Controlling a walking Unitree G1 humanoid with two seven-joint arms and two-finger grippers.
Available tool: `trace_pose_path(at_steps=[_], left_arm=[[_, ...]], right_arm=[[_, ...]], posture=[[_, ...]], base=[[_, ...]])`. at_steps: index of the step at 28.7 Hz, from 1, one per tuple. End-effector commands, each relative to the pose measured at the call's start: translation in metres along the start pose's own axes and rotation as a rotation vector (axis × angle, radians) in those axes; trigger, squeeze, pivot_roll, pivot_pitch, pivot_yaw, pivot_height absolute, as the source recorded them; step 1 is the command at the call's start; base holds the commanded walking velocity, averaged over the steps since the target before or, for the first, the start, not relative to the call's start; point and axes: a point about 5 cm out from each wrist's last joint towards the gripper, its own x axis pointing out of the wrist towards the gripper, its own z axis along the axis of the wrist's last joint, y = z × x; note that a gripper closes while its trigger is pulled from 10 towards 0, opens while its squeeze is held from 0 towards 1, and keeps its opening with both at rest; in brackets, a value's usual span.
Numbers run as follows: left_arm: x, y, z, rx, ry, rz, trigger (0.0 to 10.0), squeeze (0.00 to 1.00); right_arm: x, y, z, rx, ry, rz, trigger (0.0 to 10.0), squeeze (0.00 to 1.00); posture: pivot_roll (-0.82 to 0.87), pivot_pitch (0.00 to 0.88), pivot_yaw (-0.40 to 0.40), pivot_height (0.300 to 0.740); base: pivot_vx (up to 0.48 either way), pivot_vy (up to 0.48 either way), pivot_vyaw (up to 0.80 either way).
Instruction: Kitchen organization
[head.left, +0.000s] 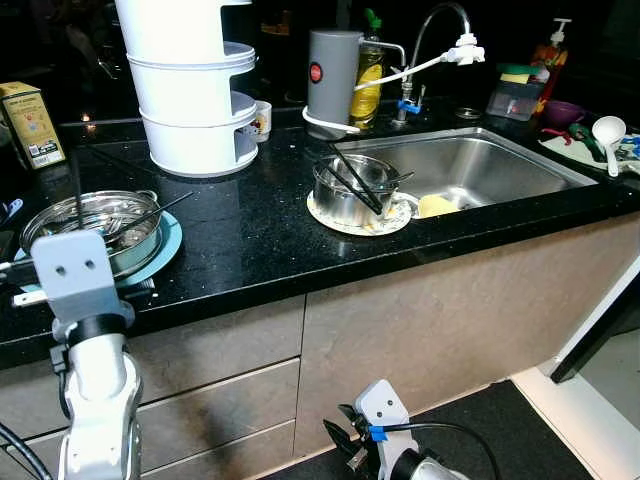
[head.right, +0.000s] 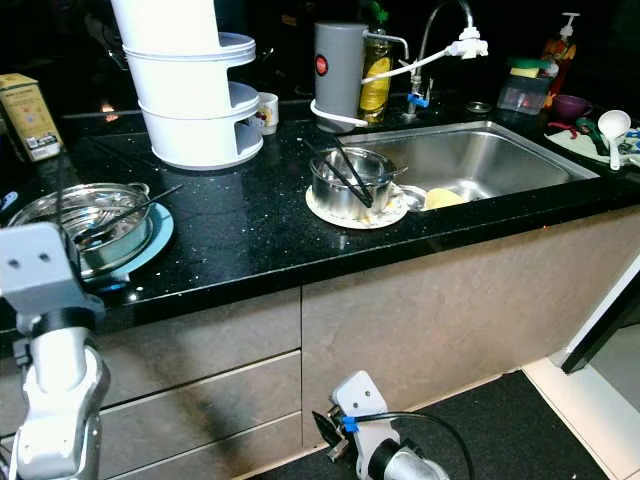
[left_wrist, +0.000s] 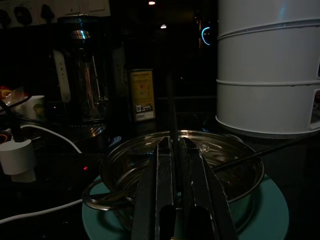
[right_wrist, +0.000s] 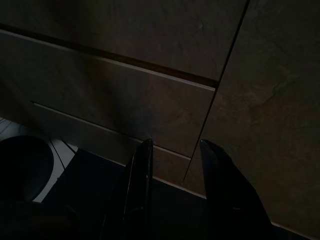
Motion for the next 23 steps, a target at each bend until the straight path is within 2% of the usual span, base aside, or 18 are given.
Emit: trace_pose_path(at_steps=[1, 7, 8, 9, 10, 12, 15, 18, 21, 22, 23], left_arm=[[0.002, 0.004, 0.004, 0.018, -0.027, 0.018, 0.0, 0.0], [0.005, 0.003, 0.008, 0.014, -0.053, 0.008, 0.0, 0.0], [0.004, -0.008, 0.011, -0.057, -0.05, -0.078, 0.0, 0.0], [0.002, -0.023, 0.015, -0.174, -0.039, -0.206, 0.0, 0.0], [-0.001, -0.032, 0.02, -0.262, -0.05, -0.289, 0.0, 0.0], [-0.002, -0.04, 0.026, -0.345, -0.062, -0.357, 0.0, 0.0], [0.001, -0.039, 0.028, -0.351, -0.071, -0.349, 0.0, 0.0], [0.01, -0.032, 0.033, -0.406, -0.084, -0.334, 0.0, 0.0], [0.014, -0.029, 0.034, -0.451, -0.077, -0.348, 0.0, 0.0], [0.017, -0.029, 0.033, -0.59, -0.017, -0.444, 0.0, 0.0], [0.016, -0.029, 0.032, -0.644, -0.003, -0.494, 0.0, 0.0]], right_arm=[[-0.002, -0.001, -0.004, 0.005, 0.008, -0.003, 10.0, 0.0], [-0.002, -0.001, -0.004, 0.004, 0.007, -0.001, 10.0, 0.0], [-0.002, -0.001, -0.004, 0.004, 0.006, -0.002, 10.0, 0.0], [-0.001, -0.002, -0.003, 0.006, 0.003, -0.003, 10.0, 0.0], [-0.001, -0.002, -0.002, 0.008, -0.001, -0.004, 10.0, 0.0], [-0.001, -0.002, -0.001, 0.014, -0.009, -0.007, 10.0, 0.0], [-0.001, -0.003, 0.0, 0.02, -0.015, -0.007, 10.0, 0.0], [-0.001, -0.003, 0.003, 0.024, -0.03, 0.002, 10.0, 0.0], [0.0, -0.003, 0.004, 0.028, -0.038, 0.004, 10.0, 0.0], [0.001, -0.002, 0.007, 0.039, -0.055, 0.01, 10.0, 0.0], [0.002, -0.001, 0.008, 0.041, -0.06, 0.013, 10.0, 0.0]], posture=[[-0.04, 0.062, -0.022, 0.74], [-0.04, 0.06, -0.023, 0.74], [-0.03, 0.059, -0.024, 0.74], [-0.03, 0.059, -0.024, 0.74], [-0.04, 0.058, -0.025, 0.74], [-0.04, 0.054, -0.028, 0.74], [-0.03, 0.054, -0.035, 0.74], [-0.04, 0.052, -0.044, 0.74], [-0.04, 0.05, -0.044, 0.74], [-0.03, 0.048, -0.049, 0.74], [-0.03, 0.051, -0.049, 0.74]], base=[[0.0, 0.0, 0.0], [0.0, 0.0, 0.0], [0.0, 0.0, 0.0], [0.0, 0.0, 0.0], [0.0, 0.0, 0.0], [0.0, 0.0, 0.0], [0.0, 0.0, 0.0], [0.0, 0.0, 0.0], [0.0, 0.0, 0.0], [0.0, 0.0, 0.0], [0.0, 0.0, 0.0]])
